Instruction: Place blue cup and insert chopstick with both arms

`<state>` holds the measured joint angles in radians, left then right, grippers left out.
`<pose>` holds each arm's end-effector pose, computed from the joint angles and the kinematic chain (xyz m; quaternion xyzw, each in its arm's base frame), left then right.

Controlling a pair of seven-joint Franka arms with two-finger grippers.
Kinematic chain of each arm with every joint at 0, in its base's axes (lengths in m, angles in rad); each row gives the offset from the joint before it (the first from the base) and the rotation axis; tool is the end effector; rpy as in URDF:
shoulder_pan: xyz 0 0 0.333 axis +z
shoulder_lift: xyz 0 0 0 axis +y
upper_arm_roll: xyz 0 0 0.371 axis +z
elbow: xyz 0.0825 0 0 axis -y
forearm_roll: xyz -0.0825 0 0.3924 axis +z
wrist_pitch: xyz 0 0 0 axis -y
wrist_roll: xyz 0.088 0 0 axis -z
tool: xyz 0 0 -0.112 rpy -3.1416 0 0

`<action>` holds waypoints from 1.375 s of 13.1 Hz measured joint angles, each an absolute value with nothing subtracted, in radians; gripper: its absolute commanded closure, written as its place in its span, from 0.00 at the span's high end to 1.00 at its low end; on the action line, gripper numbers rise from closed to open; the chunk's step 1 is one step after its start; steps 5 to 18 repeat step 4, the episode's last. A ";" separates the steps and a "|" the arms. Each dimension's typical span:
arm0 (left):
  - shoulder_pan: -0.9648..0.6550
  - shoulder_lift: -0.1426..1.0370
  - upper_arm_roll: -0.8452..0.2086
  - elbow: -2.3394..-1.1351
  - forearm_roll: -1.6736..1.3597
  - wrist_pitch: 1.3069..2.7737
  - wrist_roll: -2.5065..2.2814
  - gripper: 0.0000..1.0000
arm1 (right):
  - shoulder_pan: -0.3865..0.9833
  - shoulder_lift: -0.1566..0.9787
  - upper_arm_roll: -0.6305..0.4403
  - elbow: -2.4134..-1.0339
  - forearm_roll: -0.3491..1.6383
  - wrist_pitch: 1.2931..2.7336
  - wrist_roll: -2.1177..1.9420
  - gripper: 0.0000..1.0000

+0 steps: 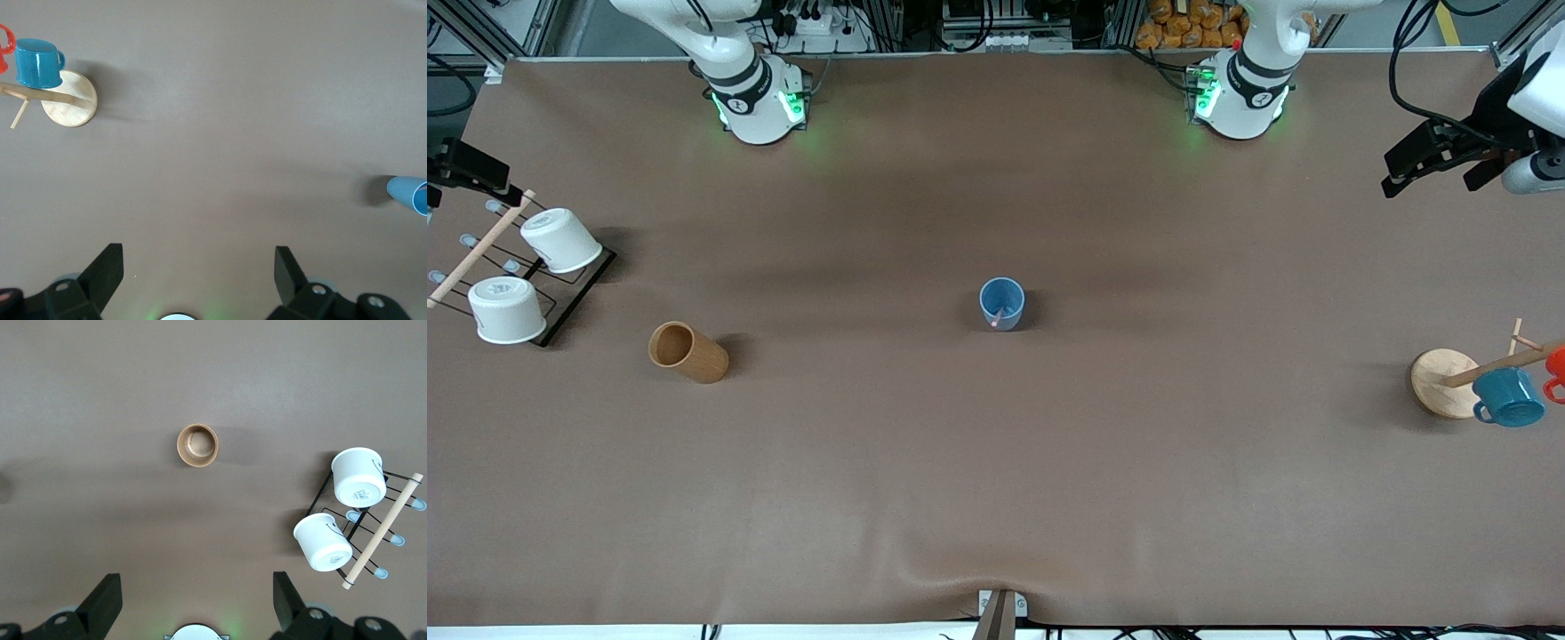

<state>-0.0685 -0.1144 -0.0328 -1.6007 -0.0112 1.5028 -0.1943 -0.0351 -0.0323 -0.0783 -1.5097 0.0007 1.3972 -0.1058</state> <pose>0.5106 -0.0546 0.7158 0.9989 0.0461 0.0076 0.0049 0.5287 -0.0611 0.7065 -0.9992 0.0037 0.0397 0.0060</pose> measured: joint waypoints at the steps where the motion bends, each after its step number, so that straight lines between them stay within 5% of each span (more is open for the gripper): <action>1: -0.068 -0.114 -0.032 -1.600 -0.011 1.503 -0.194 1.00 | -0.035 -0.032 -0.076 -1.507 0.001 1.398 -0.106 1.00; 18: -0.068 -0.114 -0.031 -1.600 -0.011 1.496 -0.194 1.00 | -0.032 -0.032 -0.066 -1.506 0.001 1.412 -0.106 1.00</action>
